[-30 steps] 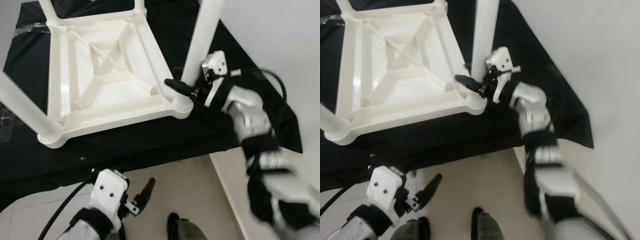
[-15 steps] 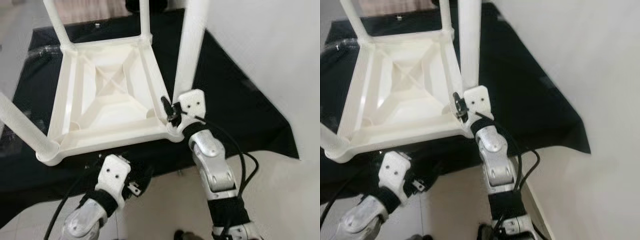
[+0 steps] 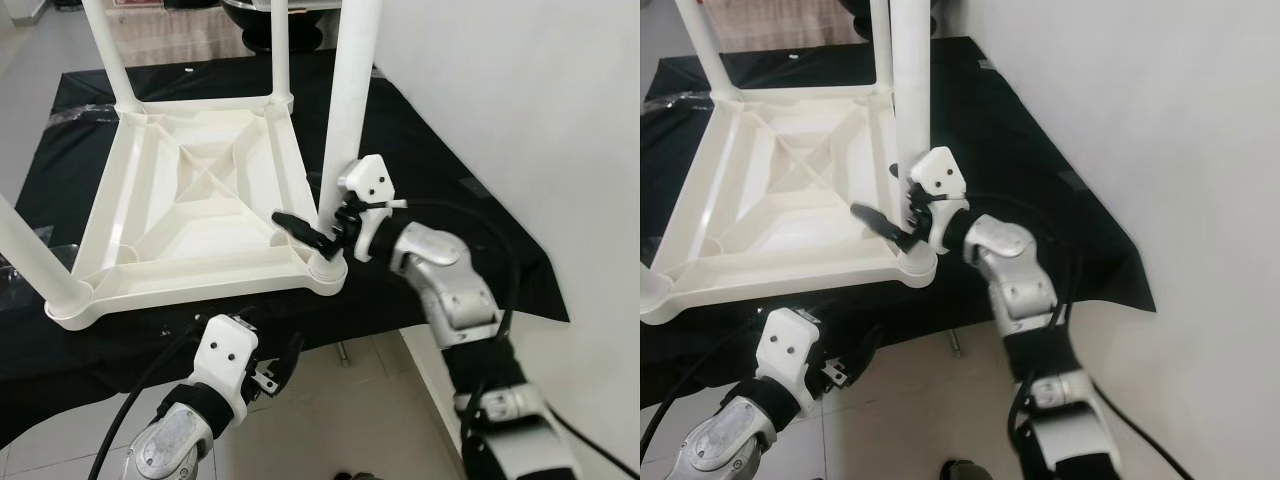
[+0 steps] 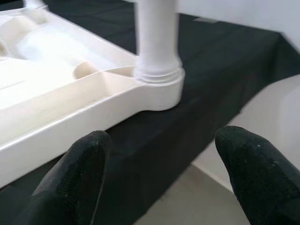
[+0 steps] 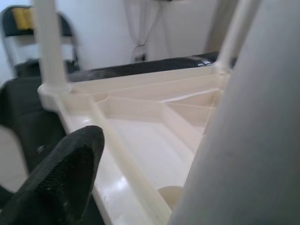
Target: Building children table
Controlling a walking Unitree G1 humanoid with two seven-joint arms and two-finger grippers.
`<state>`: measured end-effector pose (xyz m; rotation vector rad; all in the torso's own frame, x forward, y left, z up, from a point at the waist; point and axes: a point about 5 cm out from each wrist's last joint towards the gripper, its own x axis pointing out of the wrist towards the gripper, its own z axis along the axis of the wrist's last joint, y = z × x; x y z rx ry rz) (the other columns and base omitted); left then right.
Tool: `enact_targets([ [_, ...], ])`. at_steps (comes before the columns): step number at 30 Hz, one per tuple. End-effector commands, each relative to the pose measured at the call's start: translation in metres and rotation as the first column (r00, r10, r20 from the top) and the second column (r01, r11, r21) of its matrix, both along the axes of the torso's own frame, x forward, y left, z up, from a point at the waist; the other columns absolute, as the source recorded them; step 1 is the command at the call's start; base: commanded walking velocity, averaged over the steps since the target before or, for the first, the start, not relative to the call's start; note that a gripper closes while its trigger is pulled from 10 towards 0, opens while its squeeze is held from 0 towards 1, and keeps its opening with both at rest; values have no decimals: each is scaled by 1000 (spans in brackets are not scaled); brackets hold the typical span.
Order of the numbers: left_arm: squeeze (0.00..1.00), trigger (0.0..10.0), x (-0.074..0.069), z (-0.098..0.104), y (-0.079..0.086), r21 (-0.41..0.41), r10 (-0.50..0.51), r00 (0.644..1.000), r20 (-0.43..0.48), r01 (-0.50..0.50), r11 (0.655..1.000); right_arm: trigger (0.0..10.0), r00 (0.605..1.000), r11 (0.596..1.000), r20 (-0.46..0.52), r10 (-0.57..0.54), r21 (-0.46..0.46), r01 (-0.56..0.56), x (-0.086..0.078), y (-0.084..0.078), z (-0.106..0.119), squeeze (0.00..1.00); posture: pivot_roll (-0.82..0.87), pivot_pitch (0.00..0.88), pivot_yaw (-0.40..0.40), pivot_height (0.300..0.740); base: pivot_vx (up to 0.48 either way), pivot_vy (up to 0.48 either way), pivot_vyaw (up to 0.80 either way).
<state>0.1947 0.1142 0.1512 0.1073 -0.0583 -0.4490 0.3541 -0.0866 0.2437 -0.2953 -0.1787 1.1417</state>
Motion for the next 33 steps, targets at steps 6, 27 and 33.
enact_targets([
  [6, 0, 10000, -16, 2, 1, -1, 6, 1000, -15, -6, 1000, 10000, 980, 979, -66, 188, -68, -192, 7, 5, 9, 0, 80, 220, -77, 740, 0, 0, 0],
  [27, 0, 10000, -44, 8, 1, -2, 1, 997, -75, -2, 1000, 0, 930, 942, -157, 333, 8, -336, 23, -2, 22, 0, 123, 288, -64, 740, 0, 0, 0],
  [33, 0, 10000, -39, 7, 1, -7, 8, 997, -75, -9, 1000, 0, 982, 983, -57, 181, 47, -179, 25, -19, 23, 0, 77, 259, -82, 740, 0, 0, 0],
])
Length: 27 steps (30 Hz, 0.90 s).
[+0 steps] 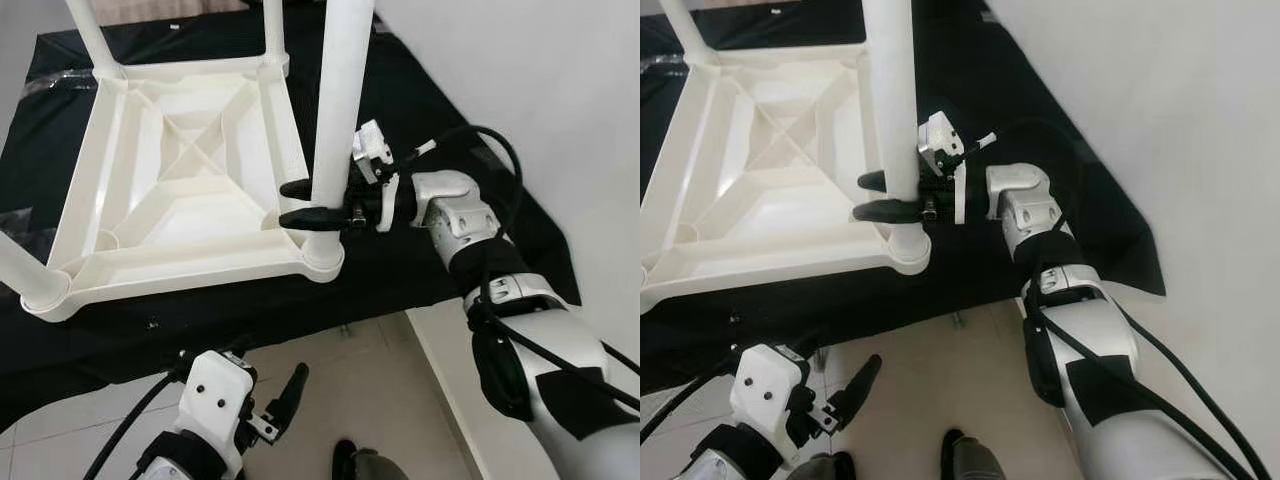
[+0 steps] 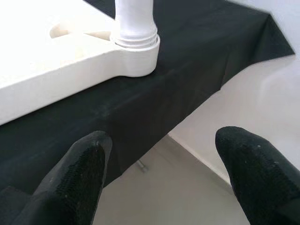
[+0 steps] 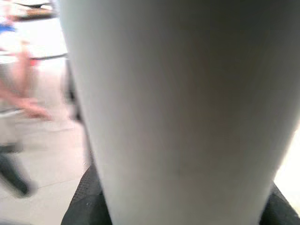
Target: Building children table
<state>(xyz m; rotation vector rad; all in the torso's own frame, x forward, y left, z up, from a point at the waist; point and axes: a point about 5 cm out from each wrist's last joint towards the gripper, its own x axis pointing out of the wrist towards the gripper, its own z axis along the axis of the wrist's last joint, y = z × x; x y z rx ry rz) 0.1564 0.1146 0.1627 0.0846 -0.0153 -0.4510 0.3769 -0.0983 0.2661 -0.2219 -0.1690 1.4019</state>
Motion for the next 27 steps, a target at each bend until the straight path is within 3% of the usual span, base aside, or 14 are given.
enact_targets([
  [1, 0, 10000, 0, -5, 0, 5, 9, 1000, -26, -9, 1000, 0, 989, 988, 13, -147, 59, 146, 0, -10, -2, 0, 75, 257, -85, 740, 0, 0, 0],
  [4, 0, 10000, 2, -6, 0, 5, 10, 1000, -24, -10, 1000, 0, 964, 959, 11, -265, 110, 262, -6, -11, -9, 0, 70, 252, -92, 740, 0, 0, 0],
  [6, 0, 10000, 5, -7, 3, 8, 13, 1000, -19, -12, 1000, 0, 718, 704, -72, -692, 152, 694, -20, -8, -36, 0, 46, 239, -93, 740, 0, 0, 0],
  [7, 0, 10000, 5, -7, 3, 8, 13, 1000, -19, -12, 1000, 0, 718, 704, -72, -692, 152, 694, -20, -8, -36, 0, 46, 239, -93, 740, 0, 0, 0],
  [9, 0, 10000, 12, -8, 6, 11, 13, 1000, -11, -12, 1000, 0, 452, 438, -140, -881, 119, 891, -67, 8, -69, 0, 8, 225, -69, 740, 0, 0, 0],
  [15, 0, 10000, 23, -10, 5, 21, -7, 1000, -1, 7, 1000, 0, 529, 518, -219, -820, 109, 849, -73, 54, -82, 0, 8, 178, -43, 740, 0, 0, 0],
  [17, 0, 10000, 27, -11, 7, 20, -3, 1000, 1, 3, 1000, 4863, 544, 534, -245, -802, 112, 838, -66, 61, -76, 0, 9, 161, -45, 740, 0, 0, 0],
  [18, 0, 10000, 27, -11, 7, 21, -2, 1000, 3, 2, 1000, 4863, 545, 534, -242, -803, 116, 837, -64, 62, -73, 0, 9, 161, -45, 740, 0, 0, 0],
  [19, 0, 10000, 29, -11, 7, 23, 2, 1000, 9, -3, 1000, 10000, 535, 519, -234, -812, 132, 845, -61, 58, -66, 0, 15, 152, -52, 740, 0, 0, 0],
  [21, 0, 10000, 32, -11, 9, 28, 10, 1000, 16, -10, 1000, 10000, 565, 542, -241, -789, 160, 825, -61, 55, -56, 0, 18, 149, -53, 740, 0, 0, 0],
  [22, 0, 10000, 33, -11, 9, 30, 14, 1000, 20, -15, 999, 10000, 648, 629, -240, -723, 159, 761, -62, 57, -53, 537, 22, 146, -56, 740, 0, 0, 0],
  [25, 0, 10000, 34, -11, 10, 31, 16, 1000, 22, -17, 999, 10000, 704, 690, -239, -668, 155, 707, -64, 59, -52, 537, 23, 146, -58, 740, 0, 0, 0],
  [26, 0, 10000, 36, -11, 10, 32, 20, 999, 26, -21, 999, 10000, 815, 801, -256, -520, 185, 569, -66, 57, -46, 1000, 30, 142, -63, 740, 0, 0, 0],
  [27, 0, 10000, 37, -11, 10, 31, 24, 999, 31, -25, 999, 10000, 909, 898, -211, -359, 187, 398, -69, 51, -42, 1000, 30, 141, -65, 740, 0, 0, 0],
])
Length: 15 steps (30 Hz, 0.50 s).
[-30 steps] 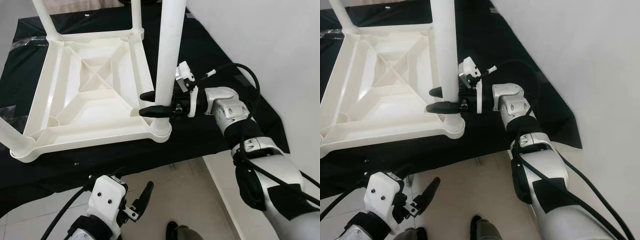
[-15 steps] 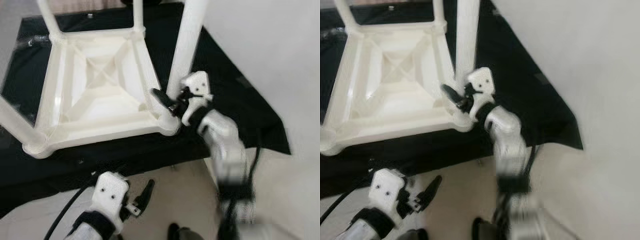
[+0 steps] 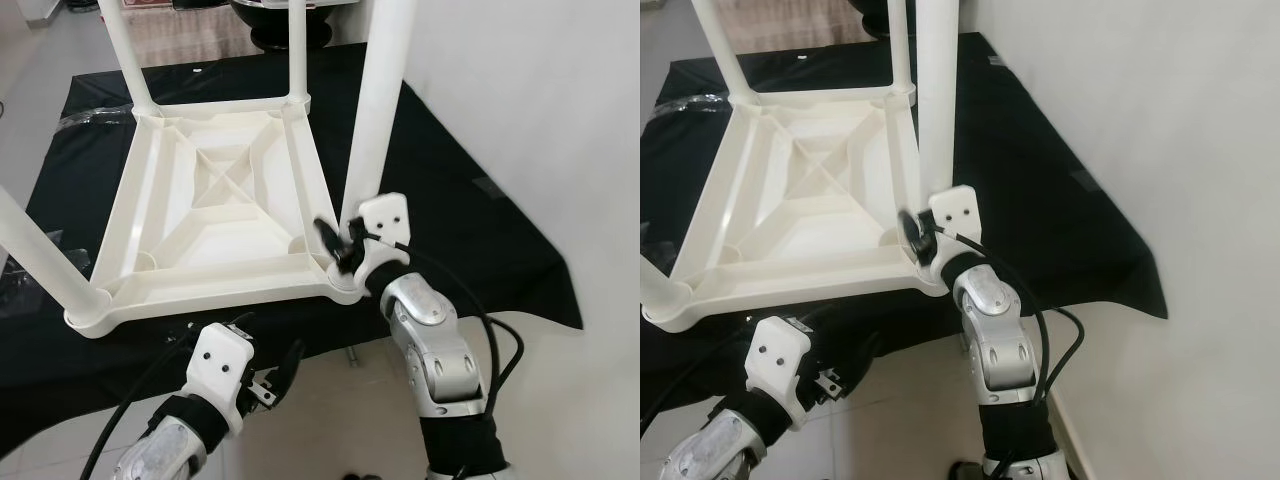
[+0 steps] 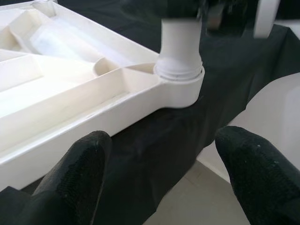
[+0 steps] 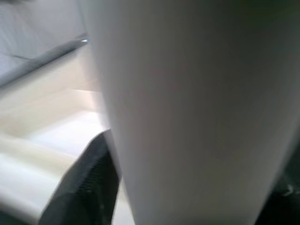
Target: Building children table
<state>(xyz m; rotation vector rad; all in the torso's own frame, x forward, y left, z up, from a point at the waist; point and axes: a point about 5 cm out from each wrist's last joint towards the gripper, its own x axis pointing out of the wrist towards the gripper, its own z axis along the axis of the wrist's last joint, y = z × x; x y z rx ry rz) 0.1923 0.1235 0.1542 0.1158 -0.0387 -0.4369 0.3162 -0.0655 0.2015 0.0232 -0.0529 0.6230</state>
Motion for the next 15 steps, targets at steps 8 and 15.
enact_targets([
  [8, 0, 10000, 3, -2, -2, 2, 11, 1000, 15, -11, 1000, 10000, 734, 728, 17, 679, -148, -669, 8, -14, 28, 1000, 33, 147, -77, 740, 0, 0, 0],
  [15, 0, 10000, -5, 0, -4, 1, 16, 1000, 14, -16, 1000, 10000, 653, 631, -104, 750, -184, -754, 32, -26, 30, 0, 64, 176, -83, 740, 0, 0, 0],
])
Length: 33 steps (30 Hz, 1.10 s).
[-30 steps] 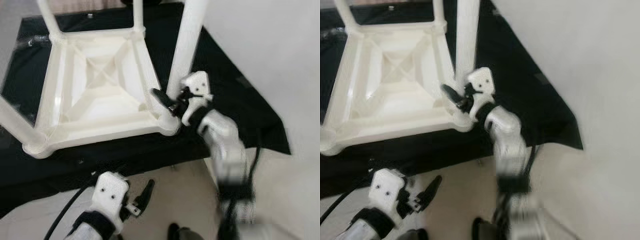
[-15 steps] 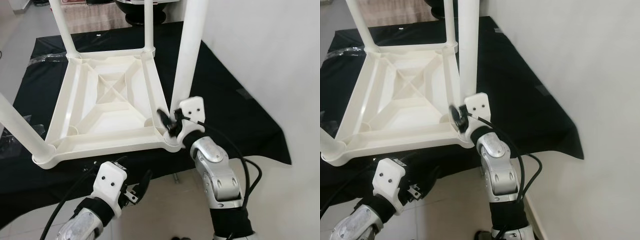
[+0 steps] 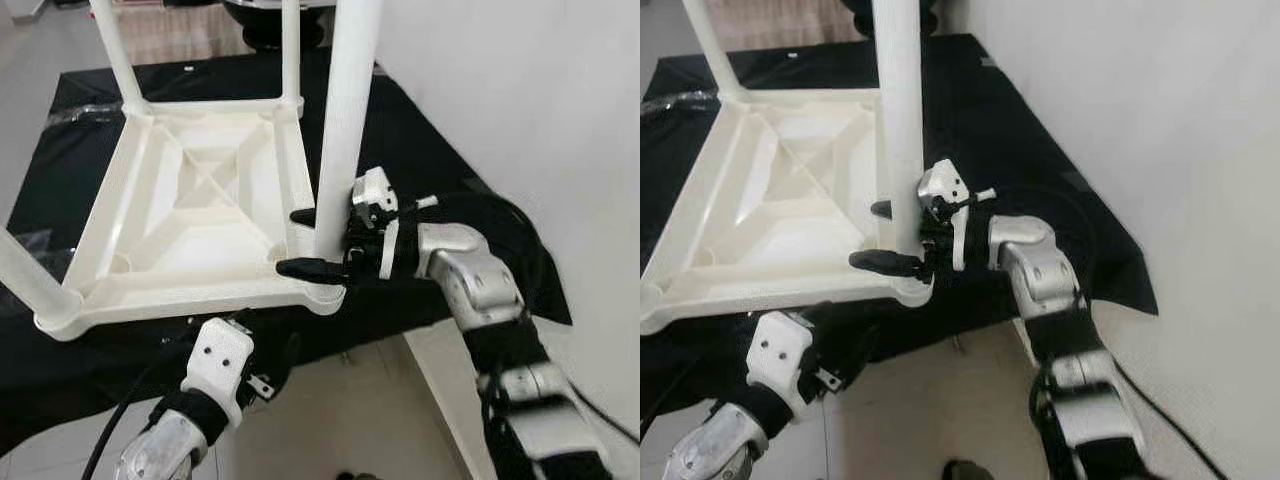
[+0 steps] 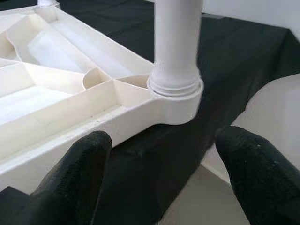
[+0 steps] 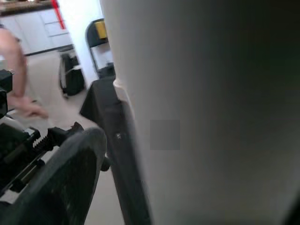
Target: Building children table
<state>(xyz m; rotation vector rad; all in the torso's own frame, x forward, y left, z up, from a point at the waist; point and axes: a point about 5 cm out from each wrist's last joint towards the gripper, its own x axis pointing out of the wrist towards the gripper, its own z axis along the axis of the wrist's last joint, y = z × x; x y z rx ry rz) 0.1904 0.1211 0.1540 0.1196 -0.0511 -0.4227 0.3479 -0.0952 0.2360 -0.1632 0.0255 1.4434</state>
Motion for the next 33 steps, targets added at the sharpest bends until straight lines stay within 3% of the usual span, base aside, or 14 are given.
enact_targets([
  [1, 0, 10000, -5, 0, -1, 0, 3, 1000, -2, -3, 1000, 10000, 999, 998, -15, 46, -30, -47, 4, 3, -3, 0, 74, 186, -85, 740, 0, 0, 0],
  [12, 0, 10000, -18, 1, -2, -5, 8, 1000, -22, -8, 1000, 10000, 985, 989, -110, 131, -48, -136, 16, 6, -4, 0, 99, 226, -89, 740, 0, 0, 0],
  [13, 0, 10000, -19, 2, -2, -5, 9, 1000, -23, -9, 1000, 8314, 983, 988, -118, 142, -48, -149, 17, 6, -5, 0, 103, 232, -91, 740, 0, 0, 0],
  [14, 0, 10000, -21, 2, -2, -5, 9, 1000, -24, -10, 1000, 8314, 981, 986, -123, 150, -47, -157, 17, 6, -6, 0, 103, 232, -91, 740, 0, 0, 0],
  [15, 0, 10000, -22, 2, -2, -5, 10, 1000, -26, -11, 1000, 0, 978, 985, -131, 160, -44, -167, 17, 6, -7, 0, 104, 241, -92, 740, 0, 0, 0],
  [22, 0, 10000, -25, 3, -3, -7, 13, 999, -32, -13, 1000, 0, 980, 988, -133, 147, -29, -152, 20, 1, -7, 0, 101, 248, -95, 740, 0, 0, 0],
  [26, 0, 10000, -24, 2, -5, -14, 13, 999, -34, -14, 1000, 0, 998, 1000, -53, -26, 12, 26, 27, -14, -2, 0, 85, 238, -108, 740, 0, 0, 0],
  [29, 0, 10000, -24, 2, -5, -16, 14, 999, -33, -15, 1000, 0, 996, 996, -25, -84, 36, 85, 28, -18, -2, 0, 79, 236, -110, 740, 0, 0, 0],
  [30, 0, 10000, -23, 2, -5, -19, 15, 999, -30, -15, 1000, 0, 979, 976, -23, -205, 76, 206, 25, -23, -6, 0, 67, 234, -113, 740, 0, 0, 0],
  [31, 0, 10000, -21, 2, -6, -21, 14, 1000, -28, -15, 1000, 0, 927, 922, -28, -373, 102, 374, 20, -21, -16, 0, 43, 230, -110, 740, 0, 0, 0],
  [32, 0, 10000, -21, 2, -6, -21, 14, 1000, -28, -15, 1000, 0, 927, 922, -28, -373, 102, 374, 20, -21, -16, 0, 43, 230, -110, 740, 0, 0, 0],
  [33, 0, 10000, -21, 2, -6, -22, 14, 1000, -26, -14, 1000, 0, 872, 865, -36, -487, 116, 488, 15, -22, -22, 0, 43, 230, -110, 740, 0, 0, 0],
])
